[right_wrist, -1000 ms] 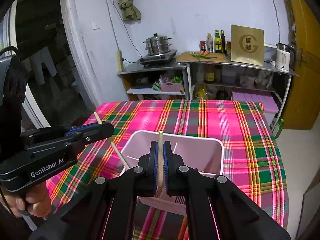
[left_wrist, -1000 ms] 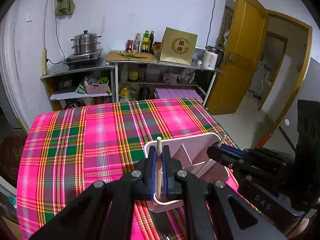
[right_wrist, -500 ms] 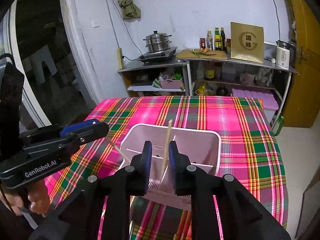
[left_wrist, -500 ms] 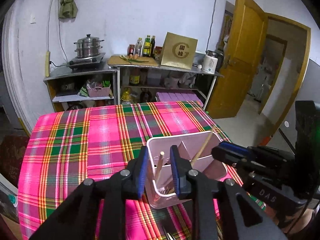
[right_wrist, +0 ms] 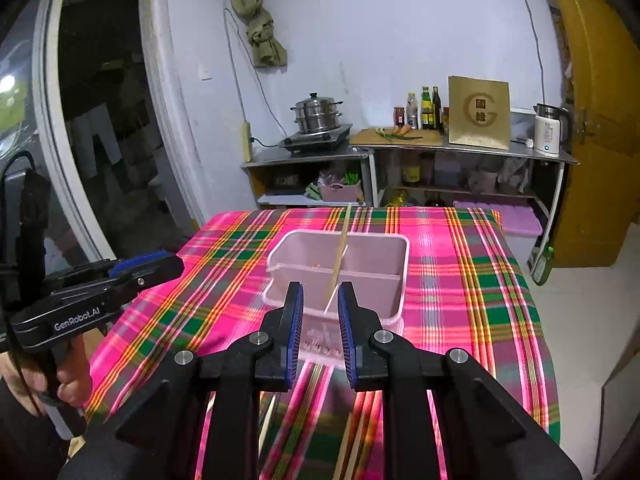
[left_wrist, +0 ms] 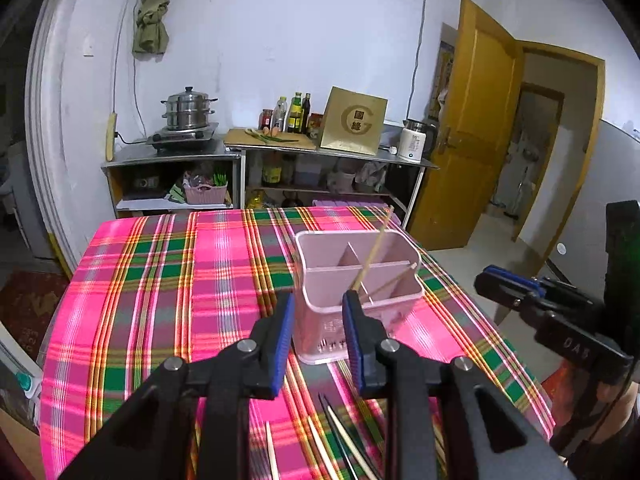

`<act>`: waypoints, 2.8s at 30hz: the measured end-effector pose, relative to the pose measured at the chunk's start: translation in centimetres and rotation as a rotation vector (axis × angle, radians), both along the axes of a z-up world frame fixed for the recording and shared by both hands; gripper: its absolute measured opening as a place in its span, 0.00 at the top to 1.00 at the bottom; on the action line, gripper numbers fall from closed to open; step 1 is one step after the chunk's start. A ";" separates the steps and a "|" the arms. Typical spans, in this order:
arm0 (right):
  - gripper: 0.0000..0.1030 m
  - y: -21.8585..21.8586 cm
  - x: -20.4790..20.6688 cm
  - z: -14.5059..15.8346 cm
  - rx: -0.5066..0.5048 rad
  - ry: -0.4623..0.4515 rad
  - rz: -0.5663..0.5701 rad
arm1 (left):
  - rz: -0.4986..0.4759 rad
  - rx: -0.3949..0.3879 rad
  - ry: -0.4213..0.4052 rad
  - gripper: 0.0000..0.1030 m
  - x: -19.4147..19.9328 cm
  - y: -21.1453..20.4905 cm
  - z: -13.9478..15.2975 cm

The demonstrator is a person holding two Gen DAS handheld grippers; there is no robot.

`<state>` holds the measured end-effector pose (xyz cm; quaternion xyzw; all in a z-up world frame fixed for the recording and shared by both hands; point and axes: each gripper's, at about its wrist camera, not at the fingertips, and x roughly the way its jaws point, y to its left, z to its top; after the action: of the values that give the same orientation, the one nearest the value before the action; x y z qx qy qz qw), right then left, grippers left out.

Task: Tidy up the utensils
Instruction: 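Drop both chopsticks into the basket compartments and open both tools, then lower both tools to the table and grasp another chopstick each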

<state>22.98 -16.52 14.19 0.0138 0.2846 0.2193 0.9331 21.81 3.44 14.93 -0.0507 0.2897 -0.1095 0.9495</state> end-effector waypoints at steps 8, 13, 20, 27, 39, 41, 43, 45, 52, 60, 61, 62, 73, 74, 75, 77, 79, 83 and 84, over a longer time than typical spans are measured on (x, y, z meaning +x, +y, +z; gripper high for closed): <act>0.82 -1.5 -5.8 -2.0 0.012 -0.007 0.022 | -0.003 -0.022 -0.006 0.72 -5.5 0.1 -2.6; 0.82 -2.5 -8.7 -3.3 0.012 -0.021 0.020 | 0.007 -0.030 -0.022 0.72 -8.5 -0.1 -3.8; 0.82 -3.4 -11.6 -5.3 0.014 -0.008 0.006 | 0.016 -0.034 -0.006 0.72 -11.6 -0.3 -6.1; 0.82 -3.8 -11.9 -7.2 0.009 0.024 0.005 | 0.014 -0.023 0.044 0.72 -11.8 -0.8 -8.2; 0.82 -3.7 -9.1 -9.8 -0.027 0.088 -0.021 | 0.025 -0.006 0.154 0.72 -8.5 -1.5 -11.5; 0.82 -3.6 -8.3 -10.4 -0.035 0.108 -0.024 | 0.030 0.001 0.173 0.72 -7.7 -1.6 -12.0; 0.82 -3.5 -7.4 -10.8 -0.050 0.124 -0.030 | 0.037 0.008 0.196 0.72 -6.9 -1.8 -12.5; 0.82 -3.3 -6.4 -11.5 -0.068 0.149 -0.032 | 0.043 0.016 0.218 0.72 -6.0 -1.9 -13.0; 0.84 -2.3 -3.2 -13.4 -0.133 0.222 -0.034 | 0.051 0.041 0.283 0.72 -3.6 -2.3 -14.7; 0.85 -1.3 -0.7 -14.8 -0.179 0.281 -0.025 | 0.063 0.056 0.324 0.72 -1.9 -2.3 -16.0; 0.85 -1.3 -0.5 -14.9 -0.183 0.285 -0.025 | 0.064 0.055 0.327 0.72 -1.8 -2.3 -16.1; 0.85 -1.2 -0.3 -15.1 -0.190 0.289 -0.025 | 0.063 0.054 0.330 0.72 -1.7 -2.3 -16.2; 0.85 -0.2 1.3 -16.0 -0.231 0.321 -0.022 | 0.057 0.073 0.341 0.72 -0.8 -2.4 -16.2; 0.85 -0.1 1.4 -16.1 -0.235 0.322 -0.022 | 0.056 0.074 0.344 0.72 -0.7 -2.5 -16.2; 0.85 -0.1 1.5 -16.2 -0.236 0.325 -0.023 | 0.052 0.072 0.347 0.72 -0.6 -2.5 -16.2; 0.85 -0.1 1.6 -16.3 -0.236 0.329 -0.024 | 0.047 0.075 0.354 0.72 -0.4 -2.7 -16.2; 0.85 0.0 1.6 -16.3 -0.239 0.329 -0.025 | 0.048 0.093 0.354 0.72 -0.3 -3.0 -16.3; 0.85 0.1 1.6 -16.4 -0.247 0.327 -0.026 | 0.057 0.130 0.357 0.72 -0.1 -3.6 -16.3; 0.85 0.1 1.7 -16.4 -0.247 0.327 -0.026 | 0.060 0.141 0.356 0.72 0.0 -3.7 -16.3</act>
<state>24.68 -16.45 -2.24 -0.0618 0.4568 0.1654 0.8719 21.79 -0.29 -1.36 -0.0111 0.4585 -0.0496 0.8872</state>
